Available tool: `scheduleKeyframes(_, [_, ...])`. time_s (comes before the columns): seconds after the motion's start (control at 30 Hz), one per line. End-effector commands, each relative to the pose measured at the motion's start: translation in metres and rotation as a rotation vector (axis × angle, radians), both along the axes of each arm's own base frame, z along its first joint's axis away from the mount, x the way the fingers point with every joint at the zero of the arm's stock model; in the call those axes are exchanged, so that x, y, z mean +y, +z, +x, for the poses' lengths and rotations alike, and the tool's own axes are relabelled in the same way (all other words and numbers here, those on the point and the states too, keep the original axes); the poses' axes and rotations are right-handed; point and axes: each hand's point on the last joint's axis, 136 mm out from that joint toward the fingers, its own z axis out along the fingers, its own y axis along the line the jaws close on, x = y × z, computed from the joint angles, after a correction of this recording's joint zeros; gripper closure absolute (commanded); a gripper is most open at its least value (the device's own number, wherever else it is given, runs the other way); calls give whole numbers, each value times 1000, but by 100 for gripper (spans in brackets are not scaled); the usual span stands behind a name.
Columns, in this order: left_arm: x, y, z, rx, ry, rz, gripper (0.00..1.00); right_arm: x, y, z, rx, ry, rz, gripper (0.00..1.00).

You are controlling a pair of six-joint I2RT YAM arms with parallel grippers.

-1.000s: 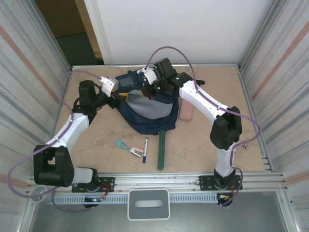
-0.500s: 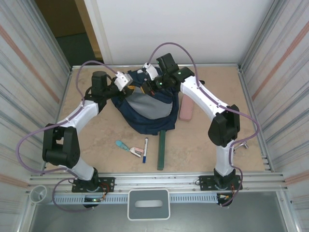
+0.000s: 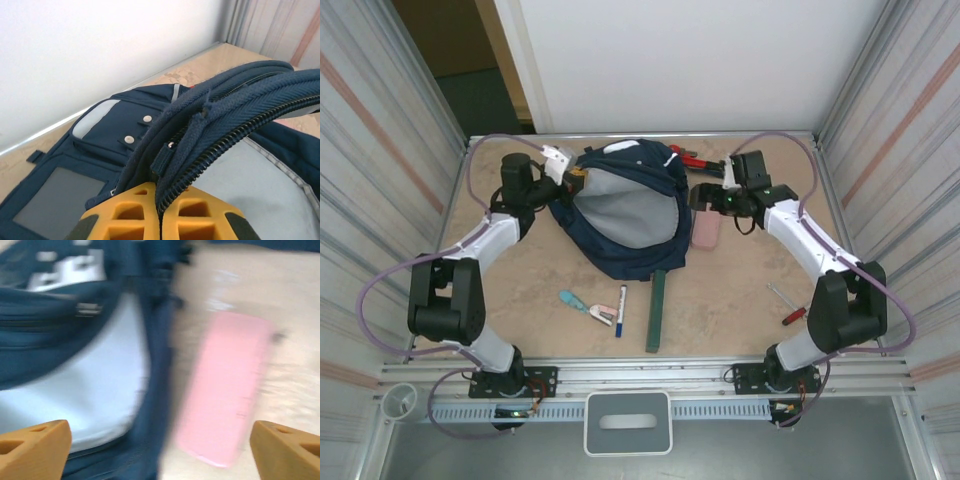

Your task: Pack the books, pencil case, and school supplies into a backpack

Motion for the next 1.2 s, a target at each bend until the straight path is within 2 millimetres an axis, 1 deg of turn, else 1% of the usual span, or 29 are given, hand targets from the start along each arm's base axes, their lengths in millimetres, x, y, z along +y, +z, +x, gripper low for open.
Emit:
scheduleKeyframes(0.0, [17, 30, 7, -14, 104, -106, 100, -29, -33, 12, 36, -167, -123, 3])
scheduleKeyframes(0.07, [20, 24, 8, 22, 121, -109, 100, -28, -50, 18, 75, -176, -136, 0])
scheduleKeyframes(0.13, [21, 19, 9, 44, 124, -113, 100, -23, -66, 25, 103, -180, -144, 0])
scheduleKeyframes(0.23, [22, 16, 8, 61, 133, -118, 100, -19, -85, 34, 130, -190, -160, 1])
scheduleKeyframes(0.47, [24, 17, 7, 68, 144, -110, 100, 6, -119, 47, 200, -155, -162, 1])
scheduleKeyframes(0.57, [24, 16, 7, 69, 143, -107, 100, 3, -132, 48, 230, -170, -197, 0])
scheduleKeyframes(0.63, [25, 16, 7, 72, 148, -109, 100, -6, -140, 46, 257, -194, -233, 4])
scheduleKeyframes(0.7, [25, 18, 8, 76, 155, -120, 100, -12, -148, 42, 286, -206, -241, 14])
scheduleKeyframes(0.77, [25, 23, 9, 80, 164, -148, 100, -17, -151, 39, 300, -212, -236, 23])
scheduleKeyframes(0.8, [26, 25, 9, 89, 169, -166, 100, -20, -148, 38, 299, -215, -233, 29])
scheduleKeyframes(0.83, [25, 26, 10, 95, 172, -179, 100, -24, -144, 37, 292, -220, -231, 33])
scheduleKeyframes(0.87, [25, 28, 10, 100, 171, -193, 100, -28, -136, 36, 276, -223, -227, 41])
scheduleKeyframes(0.9, [24, 29, 10, 108, 171, -205, 100, -31, -125, 35, 253, -223, -223, 51])
scheduleKeyframes(0.93, [24, 31, 10, 112, 170, -216, 100, -33, -114, 35, 226, -220, -218, 57])
scheduleKeyframes(0.97, [23, 33, 10, 120, 171, -230, 100, -33, -101, 33, 192, -202, -209, 62])
scheduleKeyframes(1.0, [23, 34, 10, 131, 172, -246, 100, -29, -87, 30, 156, -172, -190, 64])
scheduleKeyframes(1.03, [21, 36, 10, 140, 164, -260, 100, -23, -75, 27, 129, -137, -169, 66])
scheduleKeyframes(1.1, [16, 40, 9, 156, 138, -300, 100, 4, -54, 14, 83, -23, -77, 67])
scheduleKeyframes(1.17, [13, 46, 9, 171, 120, -347, 100, 43, -31, -4, 25, 143, 21, 69])
